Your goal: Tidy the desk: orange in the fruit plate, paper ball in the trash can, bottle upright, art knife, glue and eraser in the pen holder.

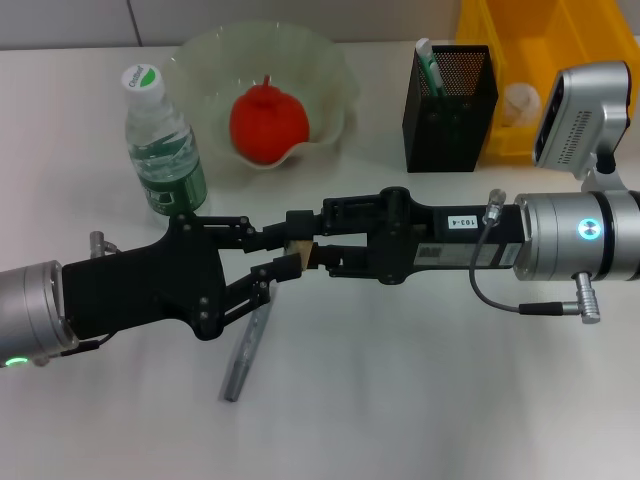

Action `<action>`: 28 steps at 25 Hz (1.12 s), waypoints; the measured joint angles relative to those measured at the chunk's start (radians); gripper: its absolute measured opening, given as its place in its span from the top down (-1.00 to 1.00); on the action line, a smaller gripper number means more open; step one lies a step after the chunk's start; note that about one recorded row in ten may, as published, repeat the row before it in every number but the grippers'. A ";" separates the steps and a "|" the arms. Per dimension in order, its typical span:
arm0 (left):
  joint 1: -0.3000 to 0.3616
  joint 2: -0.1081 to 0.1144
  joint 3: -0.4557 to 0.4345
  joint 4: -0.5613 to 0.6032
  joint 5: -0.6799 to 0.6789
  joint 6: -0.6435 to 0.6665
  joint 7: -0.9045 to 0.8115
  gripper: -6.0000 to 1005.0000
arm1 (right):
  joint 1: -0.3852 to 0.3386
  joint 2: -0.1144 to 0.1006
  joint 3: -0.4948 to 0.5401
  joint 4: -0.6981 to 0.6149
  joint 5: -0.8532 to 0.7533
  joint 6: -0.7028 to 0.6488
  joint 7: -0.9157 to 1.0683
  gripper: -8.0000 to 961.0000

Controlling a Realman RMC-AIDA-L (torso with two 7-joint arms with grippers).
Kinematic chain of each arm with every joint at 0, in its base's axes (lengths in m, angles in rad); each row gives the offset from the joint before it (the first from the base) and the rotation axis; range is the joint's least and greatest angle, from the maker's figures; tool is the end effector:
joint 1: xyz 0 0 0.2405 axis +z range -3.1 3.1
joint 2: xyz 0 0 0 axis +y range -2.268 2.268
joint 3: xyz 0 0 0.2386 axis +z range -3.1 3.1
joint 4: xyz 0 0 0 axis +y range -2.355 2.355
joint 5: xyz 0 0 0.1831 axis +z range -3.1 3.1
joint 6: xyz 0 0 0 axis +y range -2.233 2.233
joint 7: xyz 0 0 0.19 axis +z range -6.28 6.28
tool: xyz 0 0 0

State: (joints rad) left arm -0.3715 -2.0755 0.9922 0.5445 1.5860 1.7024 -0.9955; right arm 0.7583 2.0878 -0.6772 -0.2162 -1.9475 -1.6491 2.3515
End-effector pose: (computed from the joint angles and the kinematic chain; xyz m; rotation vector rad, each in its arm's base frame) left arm -0.1932 0.2572 -0.0410 -2.7172 -0.2478 -1.0689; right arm 0.1346 0.2889 -0.0836 1.8749 -1.8006 -0.7492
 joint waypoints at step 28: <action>-0.008 0.004 0.009 -0.009 -0.014 0.001 -0.004 0.06 | -0.008 -0.005 -0.004 0.001 0.014 -0.020 0.006 0.10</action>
State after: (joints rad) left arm -0.3797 -2.0718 1.0011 0.5356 1.5717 1.7030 -0.9995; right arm 0.7507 2.0831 -0.6807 -0.2150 -1.9330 -1.6687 2.3577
